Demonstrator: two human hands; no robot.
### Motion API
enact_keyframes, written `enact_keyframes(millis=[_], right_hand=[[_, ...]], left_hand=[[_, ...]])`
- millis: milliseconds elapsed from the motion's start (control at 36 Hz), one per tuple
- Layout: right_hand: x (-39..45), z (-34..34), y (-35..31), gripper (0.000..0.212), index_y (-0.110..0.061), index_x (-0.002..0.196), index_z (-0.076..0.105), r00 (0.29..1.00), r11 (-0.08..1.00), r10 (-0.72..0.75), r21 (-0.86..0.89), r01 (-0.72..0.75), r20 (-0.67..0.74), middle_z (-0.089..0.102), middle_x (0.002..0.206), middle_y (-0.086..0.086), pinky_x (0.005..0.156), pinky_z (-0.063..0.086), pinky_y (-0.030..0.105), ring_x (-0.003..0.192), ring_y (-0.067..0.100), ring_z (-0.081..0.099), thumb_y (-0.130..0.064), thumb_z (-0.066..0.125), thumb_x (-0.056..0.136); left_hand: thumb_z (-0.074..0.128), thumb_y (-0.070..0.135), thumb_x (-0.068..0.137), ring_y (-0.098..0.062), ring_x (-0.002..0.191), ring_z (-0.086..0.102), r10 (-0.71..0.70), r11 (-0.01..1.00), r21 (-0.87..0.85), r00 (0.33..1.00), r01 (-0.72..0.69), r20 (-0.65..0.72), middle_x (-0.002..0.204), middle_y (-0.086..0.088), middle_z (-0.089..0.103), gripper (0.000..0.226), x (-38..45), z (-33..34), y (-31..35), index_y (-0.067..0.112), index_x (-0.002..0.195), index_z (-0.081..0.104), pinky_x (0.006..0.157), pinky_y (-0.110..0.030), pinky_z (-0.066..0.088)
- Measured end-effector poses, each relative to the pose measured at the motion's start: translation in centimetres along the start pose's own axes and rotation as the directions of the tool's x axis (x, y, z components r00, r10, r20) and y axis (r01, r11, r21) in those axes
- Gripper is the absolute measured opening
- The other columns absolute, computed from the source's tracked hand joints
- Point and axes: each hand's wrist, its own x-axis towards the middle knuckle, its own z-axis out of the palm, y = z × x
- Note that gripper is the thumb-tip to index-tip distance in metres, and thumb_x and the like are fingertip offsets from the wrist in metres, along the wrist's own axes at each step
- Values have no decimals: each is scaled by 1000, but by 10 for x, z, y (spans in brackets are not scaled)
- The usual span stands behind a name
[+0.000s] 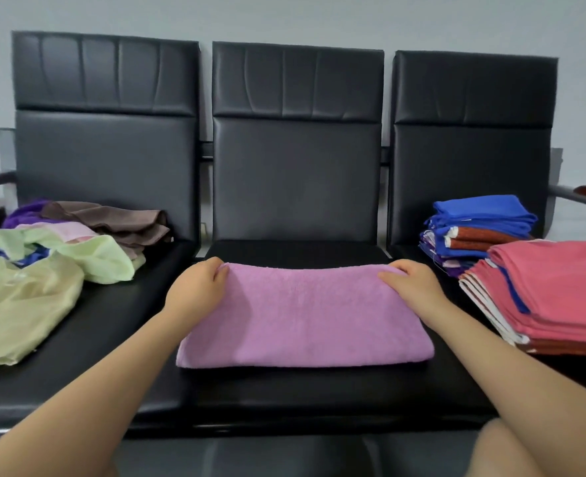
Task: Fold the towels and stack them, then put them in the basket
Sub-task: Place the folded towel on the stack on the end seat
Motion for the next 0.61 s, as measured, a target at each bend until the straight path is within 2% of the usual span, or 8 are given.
enact_keyframes(millis=[139,194,278,389,444,500,556,611], right_hand=[[20,17,2,14,-22,92,66,996,996,-11,87,19,-93,63,92,-5,65,44,26,87,13,58,-16,53,93],[28,24,6,14,-21,95,66,993,997,-16,78,25,-116,64,93,-6,69,47,27,87,12,59,-17,53,93],[39,34,15,13,-20,96,65,991,998,-55,29,59,-119,62,91,-9,68,43,23,87,10,56,-14,53,94],[49,46,29,12,-19,96,64,995,993,-85,-92,80,-46,61,90,-7,64,38,18,87,13,56,-13,53,95],[55,52,38,12,-20,92,63,998,982,-63,-180,63,5,63,90,-4,65,40,24,90,18,58,-13,53,94],[61,56,44,15,-23,90,63,997,960,-63,-272,73,44,64,96,-1,73,44,30,97,22,59,-13,53,92],[64,59,46,16,-24,97,64,995,924,-71,-372,94,75,62,105,1,84,45,34,107,24,54,-13,54,90],[64,60,45,24,-20,114,61,995,892,-38,-446,74,89,57,116,3,88,42,34,116,25,48,-16,55,91]], left_hand=[[46,24,97,-28,75,55,-49,999,8,998,50,-33,78,-7,61,28,21,14,-12,6,80,59,64,-39,44],[47,25,97,-26,76,56,-72,997,-7,997,72,-40,80,-4,62,27,27,19,-16,8,83,61,64,-36,44],[48,27,97,-23,77,54,-87,996,-6,996,87,-33,80,-1,59,24,35,29,-24,15,81,60,62,-32,37],[47,31,98,-27,87,57,-112,993,31,994,111,15,92,-4,58,25,44,44,-35,16,92,67,69,-34,42],[47,32,98,-29,94,57,-126,990,67,990,122,65,100,-8,58,27,47,52,-40,17,98,69,77,-36,47],[47,29,96,-27,100,55,-127,989,93,987,118,99,105,-6,57,25,48,57,-45,20,101,70,84,-39,49],[47,26,94,-25,104,53,-131,988,98,985,120,113,106,-4,56,24,49,58,-47,21,102,70,86,-41,49],[47,25,94,-25,105,53,-129,987,106,985,117,115,107,-5,56,24,49,57,-47,21,102,70,87,-41,49]])
